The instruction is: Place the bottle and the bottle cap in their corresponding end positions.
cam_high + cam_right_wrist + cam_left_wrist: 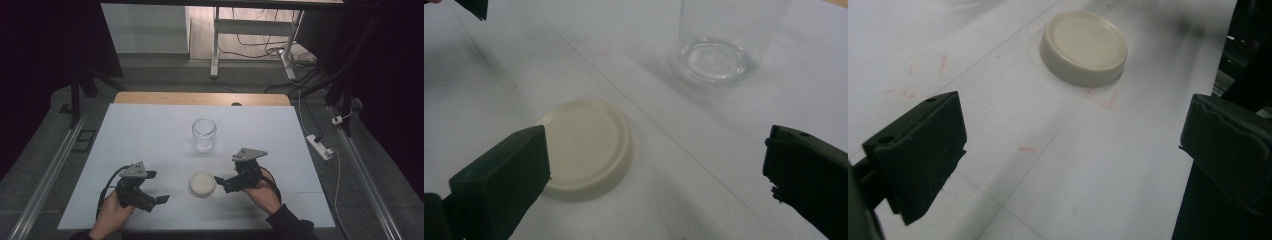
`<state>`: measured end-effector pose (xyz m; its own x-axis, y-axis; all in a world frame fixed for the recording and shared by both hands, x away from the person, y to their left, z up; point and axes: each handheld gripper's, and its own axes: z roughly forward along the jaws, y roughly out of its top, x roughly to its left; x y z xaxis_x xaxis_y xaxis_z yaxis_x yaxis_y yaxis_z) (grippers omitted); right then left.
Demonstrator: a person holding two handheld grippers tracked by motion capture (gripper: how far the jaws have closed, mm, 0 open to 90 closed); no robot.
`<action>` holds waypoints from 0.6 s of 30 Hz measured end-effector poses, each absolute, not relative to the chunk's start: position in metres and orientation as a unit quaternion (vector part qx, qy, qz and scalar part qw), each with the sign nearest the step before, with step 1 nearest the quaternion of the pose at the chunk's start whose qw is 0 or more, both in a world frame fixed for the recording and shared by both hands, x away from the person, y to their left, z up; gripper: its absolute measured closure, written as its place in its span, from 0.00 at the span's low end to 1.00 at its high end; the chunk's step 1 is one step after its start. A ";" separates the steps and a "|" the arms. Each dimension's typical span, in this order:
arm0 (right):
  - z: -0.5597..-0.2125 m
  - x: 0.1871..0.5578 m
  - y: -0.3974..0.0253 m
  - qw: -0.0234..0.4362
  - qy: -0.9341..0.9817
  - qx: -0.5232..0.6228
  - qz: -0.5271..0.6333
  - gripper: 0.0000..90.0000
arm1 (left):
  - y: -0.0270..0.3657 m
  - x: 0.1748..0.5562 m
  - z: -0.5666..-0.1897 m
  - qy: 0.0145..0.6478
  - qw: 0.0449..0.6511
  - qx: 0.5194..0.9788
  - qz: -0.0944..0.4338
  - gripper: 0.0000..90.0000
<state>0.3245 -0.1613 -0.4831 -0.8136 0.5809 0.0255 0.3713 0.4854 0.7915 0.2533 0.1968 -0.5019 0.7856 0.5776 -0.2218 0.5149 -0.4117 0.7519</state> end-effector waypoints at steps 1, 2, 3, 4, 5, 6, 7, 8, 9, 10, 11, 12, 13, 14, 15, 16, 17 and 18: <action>-0.483 0.323 -0.164 0.123 0.853 0.280 0.423 0.00 | 0.199 0.252 -0.502 0.327 0.433 0.839 0.038 0.00; -0.484 0.322 -0.167 0.124 0.852 0.283 0.422 0.00 | 0.200 0.252 -0.503 0.329 0.432 0.839 0.039 0.00; -0.484 0.321 -0.170 0.124 0.852 0.285 0.422 0.00 | 0.202 0.251 -0.504 0.331 0.431 0.838 0.041 0.00; -0.485 0.320 -0.172 0.125 0.851 0.287 0.421 0.00 | 0.204 0.250 -0.505 0.334 0.431 0.837 0.041 0.00; -0.485 0.319 -0.175 0.124 0.851 0.289 0.420 0.00 | 0.206 0.249 -0.505 0.336 0.430 0.837 0.043 0.00; -0.486 0.318 -0.178 0.124 0.850 0.292 0.419 0.00 | 0.208 0.248 -0.506 0.340 0.429 0.836 0.043 0.00; -0.486 0.317 -0.181 0.124 0.850 0.295 0.419 0.00 | 0.209 0.247 -0.507 0.343 0.427 0.835 0.045 0.00; -0.487 0.316 -0.183 0.125 0.849 0.298 0.418 0.00 | 0.211 0.246 -0.508 0.345 0.425 0.836 0.046 0.00; -0.487 0.315 -0.186 0.125 0.848 0.301 0.417 0.00 | 0.213 0.245 -0.508 0.347 0.423 0.836 0.049 0.00; -0.488 0.314 -0.189 0.125 0.848 0.304 0.416 0.00 | 0.215 0.244 -0.509 0.352 0.421 0.834 0.049 0.00; -0.489 0.313 -0.192 0.127 0.848 0.305 0.415 0.00 | 0.217 0.243 -0.510 0.355 0.419 0.834 0.051 0.00; -0.490 0.311 -0.194 0.127 0.848 0.308 0.412 0.00 | 0.219 0.242 -0.511 0.359 0.417 0.833 0.052 0.00; -0.490 0.310 -0.197 0.128 0.848 0.312 0.409 0.00 | 0.220 0.241 -0.512 0.362 0.415 0.833 0.053 0.00; -0.491 0.309 -0.199 0.129 0.848 0.314 0.406 0.00 | 0.222 0.240 -0.512 0.365 0.414 0.832 0.054 0.00; -0.492 0.307 -0.201 0.131 0.849 0.316 0.404 0.00 | 0.224 0.239 -0.513 0.369 0.411 0.832 0.055 0.00; -0.493 0.306 -0.203 0.133 0.849 0.318 0.401 0.00 | 0.226 0.238 -0.514 0.372 0.409 0.831 0.057 0.00; -0.493 0.304 -0.205 0.134 0.849 0.320 0.398 0.00 | 0.228 0.238 -0.514 0.374 0.408 0.831 0.058 0.00; -0.494 0.303 -0.208 0.135 0.850 0.321 0.395 0.00 | 0.230 0.236 -0.515 0.378 0.406 0.830 0.058 0.00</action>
